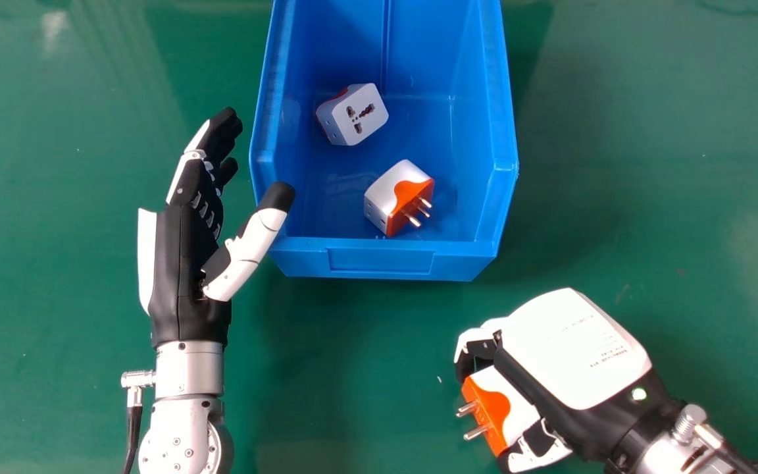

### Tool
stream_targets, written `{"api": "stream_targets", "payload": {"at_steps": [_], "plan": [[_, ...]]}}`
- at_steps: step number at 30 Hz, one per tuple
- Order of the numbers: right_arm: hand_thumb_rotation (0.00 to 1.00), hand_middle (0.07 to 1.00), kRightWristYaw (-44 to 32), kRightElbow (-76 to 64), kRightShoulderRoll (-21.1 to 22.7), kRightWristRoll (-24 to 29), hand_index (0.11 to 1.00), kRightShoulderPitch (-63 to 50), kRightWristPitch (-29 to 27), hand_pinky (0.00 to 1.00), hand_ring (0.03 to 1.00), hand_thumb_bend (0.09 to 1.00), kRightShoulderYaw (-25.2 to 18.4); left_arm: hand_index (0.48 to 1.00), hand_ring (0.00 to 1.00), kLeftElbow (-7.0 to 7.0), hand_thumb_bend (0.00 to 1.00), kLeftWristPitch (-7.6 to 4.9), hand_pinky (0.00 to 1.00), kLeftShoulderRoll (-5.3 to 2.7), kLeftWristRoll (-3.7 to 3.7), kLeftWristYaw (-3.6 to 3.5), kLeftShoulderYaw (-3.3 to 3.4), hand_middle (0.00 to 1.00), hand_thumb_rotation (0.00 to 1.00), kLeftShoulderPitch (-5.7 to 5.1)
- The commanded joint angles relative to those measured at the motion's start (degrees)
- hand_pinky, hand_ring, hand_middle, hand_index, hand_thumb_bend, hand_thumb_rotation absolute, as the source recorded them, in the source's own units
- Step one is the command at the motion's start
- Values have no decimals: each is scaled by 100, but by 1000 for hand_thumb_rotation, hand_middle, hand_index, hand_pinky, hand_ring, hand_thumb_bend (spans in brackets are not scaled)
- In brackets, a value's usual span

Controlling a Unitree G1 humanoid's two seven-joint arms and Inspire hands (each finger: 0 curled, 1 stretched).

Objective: Pick all objects and put in blue box

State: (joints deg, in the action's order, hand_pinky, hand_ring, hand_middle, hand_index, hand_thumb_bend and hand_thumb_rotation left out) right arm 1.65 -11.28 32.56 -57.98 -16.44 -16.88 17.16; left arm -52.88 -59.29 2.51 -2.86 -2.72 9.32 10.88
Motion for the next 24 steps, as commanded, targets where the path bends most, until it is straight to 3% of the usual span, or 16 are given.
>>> {"api": "stream_targets", "payload": {"at_steps": [1,3,7,15,24], "plan": [[2,456,208,-138,-11,67,545,40,-36,137,345,506,-79,847,919,31,789,-95,915,-2,47,54,-2,885,480,87],[1,455,320,-116,-50,138,544,42,-83,133,341,505,-90,846,919,33,790,-85,912,3,51,66,-8,884,481,86],[0,452,562,-196,-87,281,542,6,-183,126,337,504,-165,843,916,36,796,-91,908,-12,-32,-13,-12,883,488,87],[0,468,1415,-132,-200,480,514,3,-708,146,360,509,-270,842,911,-15,798,-122,898,30,147,151,-17,880,493,106],[0,505,1809,-181,-312,587,481,63,-1021,222,408,503,-348,841,909,-21,802,-122,894,18,130,178,-38,878,502,105]]}}
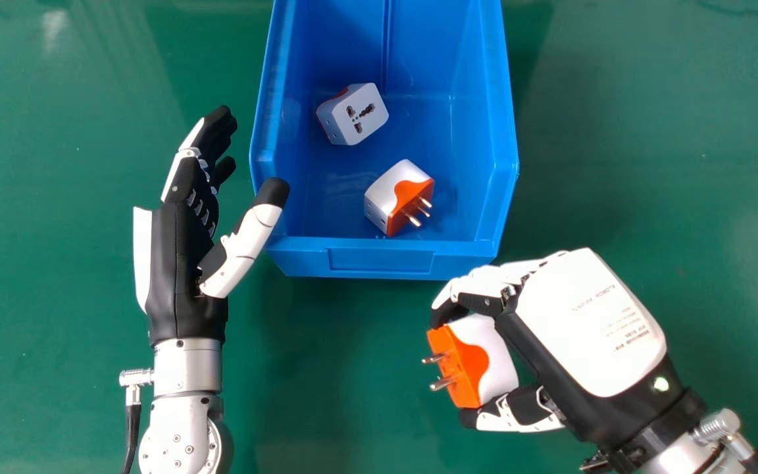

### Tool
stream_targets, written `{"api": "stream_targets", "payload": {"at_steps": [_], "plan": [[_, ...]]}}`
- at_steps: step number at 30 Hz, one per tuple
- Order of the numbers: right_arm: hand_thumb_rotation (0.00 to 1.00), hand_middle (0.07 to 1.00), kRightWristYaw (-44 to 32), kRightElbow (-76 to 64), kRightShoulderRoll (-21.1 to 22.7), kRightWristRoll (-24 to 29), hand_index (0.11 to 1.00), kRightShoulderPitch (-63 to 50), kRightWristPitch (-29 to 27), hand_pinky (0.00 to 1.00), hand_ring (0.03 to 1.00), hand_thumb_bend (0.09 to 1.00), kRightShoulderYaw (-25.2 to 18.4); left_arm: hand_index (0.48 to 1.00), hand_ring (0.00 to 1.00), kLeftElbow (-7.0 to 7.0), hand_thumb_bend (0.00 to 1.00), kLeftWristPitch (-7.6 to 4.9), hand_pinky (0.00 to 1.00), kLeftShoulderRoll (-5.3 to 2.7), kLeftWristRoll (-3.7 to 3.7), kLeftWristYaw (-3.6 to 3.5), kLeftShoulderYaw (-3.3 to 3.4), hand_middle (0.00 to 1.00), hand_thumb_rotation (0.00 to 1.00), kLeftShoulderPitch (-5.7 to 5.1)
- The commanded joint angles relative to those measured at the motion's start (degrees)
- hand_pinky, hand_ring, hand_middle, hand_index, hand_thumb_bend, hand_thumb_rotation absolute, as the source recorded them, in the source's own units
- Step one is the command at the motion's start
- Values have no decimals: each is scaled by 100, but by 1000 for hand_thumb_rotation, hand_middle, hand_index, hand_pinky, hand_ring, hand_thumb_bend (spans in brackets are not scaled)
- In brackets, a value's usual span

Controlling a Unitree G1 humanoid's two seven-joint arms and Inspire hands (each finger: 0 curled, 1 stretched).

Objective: Pick all objects and put in blue box

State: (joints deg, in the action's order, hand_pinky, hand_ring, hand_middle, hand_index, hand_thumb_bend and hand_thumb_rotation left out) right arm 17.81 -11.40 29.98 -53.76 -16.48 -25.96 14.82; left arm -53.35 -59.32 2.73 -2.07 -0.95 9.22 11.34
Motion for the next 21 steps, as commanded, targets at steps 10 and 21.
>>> {"api": "stream_targets", "payload": {"at_steps": [10,21], "plan": [[0,528,341,-223,-301,377,482,142,-418,263,430,495,-210,842,912,23,803,-131,897,-1,54,6,-23,879,502,53],[0,539,304,-315,-435,721,491,131,-751,279,439,492,-329,841,912,28,803,-99,895,-23,-18,-75,-18,878,496,53]]}}
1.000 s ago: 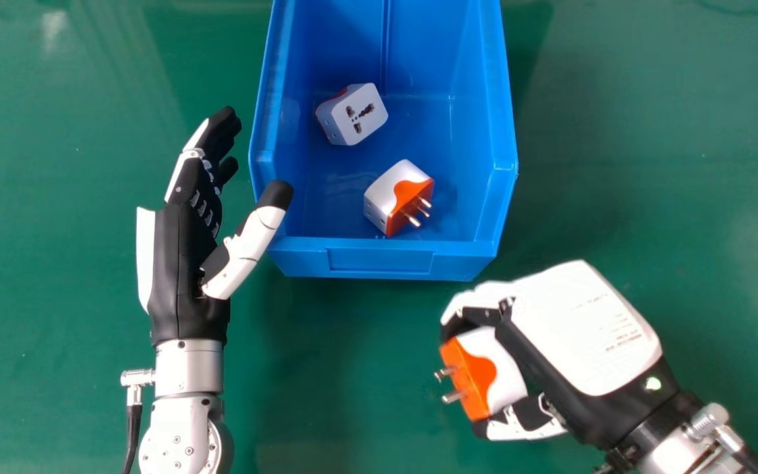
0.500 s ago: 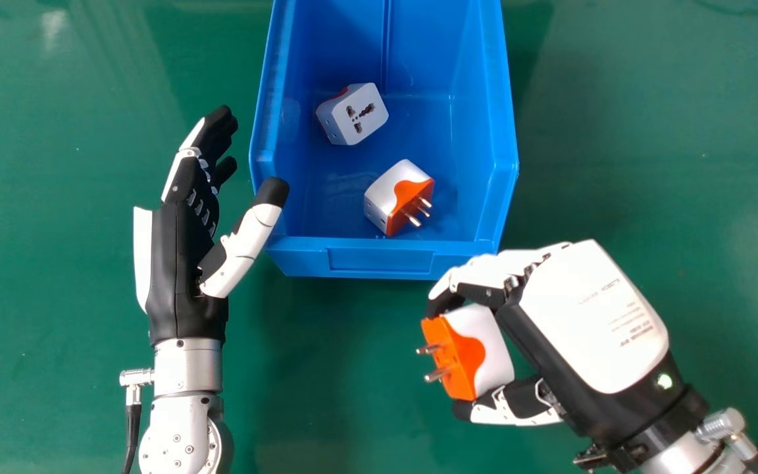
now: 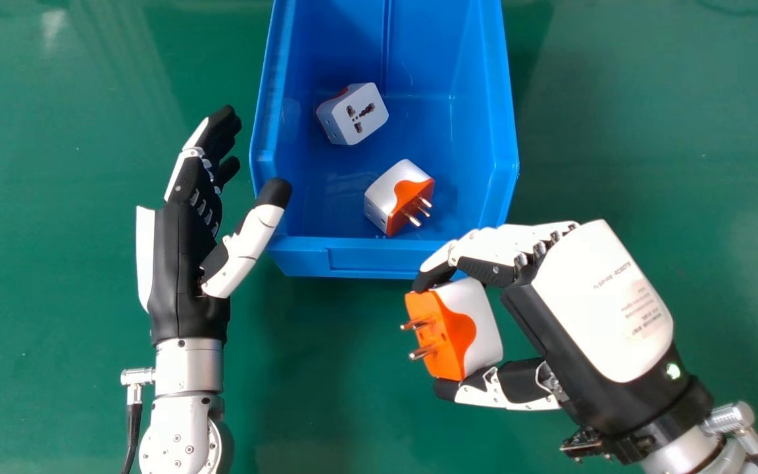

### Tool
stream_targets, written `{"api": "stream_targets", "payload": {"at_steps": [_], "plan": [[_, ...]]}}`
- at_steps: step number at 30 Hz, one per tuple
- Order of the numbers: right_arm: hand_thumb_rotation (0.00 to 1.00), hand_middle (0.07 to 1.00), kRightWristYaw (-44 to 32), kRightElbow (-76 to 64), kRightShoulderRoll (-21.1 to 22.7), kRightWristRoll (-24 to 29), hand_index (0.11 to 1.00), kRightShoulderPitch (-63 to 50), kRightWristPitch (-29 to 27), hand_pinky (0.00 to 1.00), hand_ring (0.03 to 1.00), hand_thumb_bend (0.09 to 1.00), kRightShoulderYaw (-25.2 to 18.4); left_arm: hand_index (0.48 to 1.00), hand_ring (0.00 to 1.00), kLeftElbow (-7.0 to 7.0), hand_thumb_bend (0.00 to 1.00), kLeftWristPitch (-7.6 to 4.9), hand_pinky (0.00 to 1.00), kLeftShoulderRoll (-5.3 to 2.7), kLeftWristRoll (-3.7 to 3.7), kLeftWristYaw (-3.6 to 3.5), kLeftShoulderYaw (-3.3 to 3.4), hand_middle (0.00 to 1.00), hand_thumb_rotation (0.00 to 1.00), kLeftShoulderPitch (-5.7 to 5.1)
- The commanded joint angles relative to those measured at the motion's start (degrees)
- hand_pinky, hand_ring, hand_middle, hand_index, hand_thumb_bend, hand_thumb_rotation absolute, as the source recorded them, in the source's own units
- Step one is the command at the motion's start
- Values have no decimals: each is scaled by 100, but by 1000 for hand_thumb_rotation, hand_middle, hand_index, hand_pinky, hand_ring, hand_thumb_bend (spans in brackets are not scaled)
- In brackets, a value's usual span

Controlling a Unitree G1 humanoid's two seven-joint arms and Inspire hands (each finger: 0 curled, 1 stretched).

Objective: Pick all objects and put in blue box

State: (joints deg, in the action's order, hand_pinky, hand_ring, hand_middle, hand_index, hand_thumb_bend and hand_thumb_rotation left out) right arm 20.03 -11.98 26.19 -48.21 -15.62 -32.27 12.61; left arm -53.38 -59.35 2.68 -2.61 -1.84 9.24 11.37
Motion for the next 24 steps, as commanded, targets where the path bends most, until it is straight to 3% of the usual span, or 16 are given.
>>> {"api": "stream_targets", "payload": {"at_steps": [1,14,19,24], "plan": [[0,539,80,-270,-78,176,491,50,-127,279,439,492,-119,841,912,36,803,-91,895,-19,40,14,-23,878,496,48],[0,541,255,-265,-526,115,494,373,-289,285,442,492,-211,843,915,9,808,-150,901,-59,-6,-44,-16,881,498,83],[0,542,340,-213,-725,20,491,630,-268,290,445,492,-180,842,917,-20,808,-146,906,-42,61,18,-15,881,497,111],[0,544,464,-66,-904,2,487,949,-330,292,448,493,-125,844,917,-25,804,-126,905,-53,25,-2,-16,882,497,135]]}}
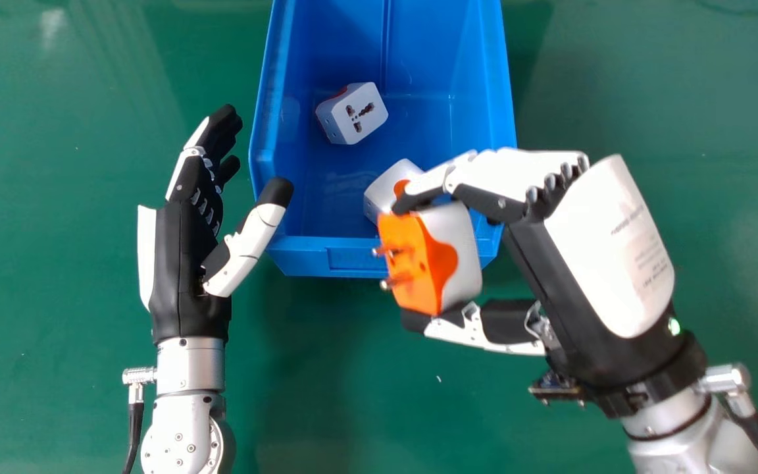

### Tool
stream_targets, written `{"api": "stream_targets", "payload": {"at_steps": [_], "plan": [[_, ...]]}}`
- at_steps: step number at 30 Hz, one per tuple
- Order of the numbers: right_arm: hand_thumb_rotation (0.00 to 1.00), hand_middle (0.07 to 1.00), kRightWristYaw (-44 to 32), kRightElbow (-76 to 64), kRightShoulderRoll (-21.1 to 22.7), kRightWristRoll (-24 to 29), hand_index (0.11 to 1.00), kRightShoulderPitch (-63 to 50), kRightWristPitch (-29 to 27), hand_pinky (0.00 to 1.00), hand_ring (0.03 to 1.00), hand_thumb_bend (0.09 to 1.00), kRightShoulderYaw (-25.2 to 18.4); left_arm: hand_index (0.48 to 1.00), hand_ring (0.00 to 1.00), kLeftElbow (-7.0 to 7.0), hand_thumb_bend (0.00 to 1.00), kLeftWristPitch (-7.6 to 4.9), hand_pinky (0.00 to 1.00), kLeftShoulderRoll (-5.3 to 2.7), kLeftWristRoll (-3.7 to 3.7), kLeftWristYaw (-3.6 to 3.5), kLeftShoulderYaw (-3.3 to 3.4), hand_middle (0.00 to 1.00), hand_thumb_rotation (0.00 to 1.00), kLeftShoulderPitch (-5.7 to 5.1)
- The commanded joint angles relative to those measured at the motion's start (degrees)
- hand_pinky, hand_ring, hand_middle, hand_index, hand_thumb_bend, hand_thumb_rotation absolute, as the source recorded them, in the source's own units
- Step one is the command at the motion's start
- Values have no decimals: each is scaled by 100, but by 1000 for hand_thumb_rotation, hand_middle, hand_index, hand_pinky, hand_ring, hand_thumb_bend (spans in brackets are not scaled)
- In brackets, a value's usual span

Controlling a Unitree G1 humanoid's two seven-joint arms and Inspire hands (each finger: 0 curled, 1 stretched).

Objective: Pick all objects and put in blue box

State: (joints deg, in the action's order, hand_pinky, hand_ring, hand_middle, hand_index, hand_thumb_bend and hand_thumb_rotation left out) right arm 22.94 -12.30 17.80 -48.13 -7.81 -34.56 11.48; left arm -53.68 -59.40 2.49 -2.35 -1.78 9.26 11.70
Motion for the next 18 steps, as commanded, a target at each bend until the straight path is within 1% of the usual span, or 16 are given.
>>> {"api": "stream_targets", "payload": {"at_steps": [1,2,3,7,9,14,15,17,18], "plan": [[0,543,222,9,-85,-18,486,231,-119,292,448,493,-8,844,917,0,803,-114,906,-30,3,-6,-18,882,497,111],[0,543,249,51,-109,-8,486,288,-125,292,448,493,-3,844,917,-4,803,-111,906,-34,-15,-21,-16,882,497,120],[0,543,279,85,-138,-20,486,351,-110,292,448,493,-2,844,917,-11,803,-107,906,-35,-12,-16,-15,882,497,128],[0,544,425,220,-260,-95,486,596,-47,291,446,493,-13,845,919,-2,802,-74,907,-36,39,45,-20,884,495,145],[0,545,452,305,-317,-118,486,739,12,290,444,492,-19,844,918,-10,804,-80,907,-42,-16,-6,-19,883,497,164],[0,542,745,576,-406,-400,483,1199,153,294,448,493,-33,843,918,-17,806,-67,908,-45,-57,-40,-4,883,496,192],[0,540,764,627,-407,-418,482,1293,181,298,452,494,-29,842,918,-16,806,-64,908,-49,-58,-39,-3,884,494,194],[0,540,771,716,-400,-438,484,1490,250,298,452,494,-24,842,919,-6,807,-58,908,-41,-23,-9,-7,883,493,186],[0,540,760,759,-398,-424,484,1585,280,298,452,494,-22,842,919,-15,807,-77,908,-37,-13,0,-7,883,493,187]]}}
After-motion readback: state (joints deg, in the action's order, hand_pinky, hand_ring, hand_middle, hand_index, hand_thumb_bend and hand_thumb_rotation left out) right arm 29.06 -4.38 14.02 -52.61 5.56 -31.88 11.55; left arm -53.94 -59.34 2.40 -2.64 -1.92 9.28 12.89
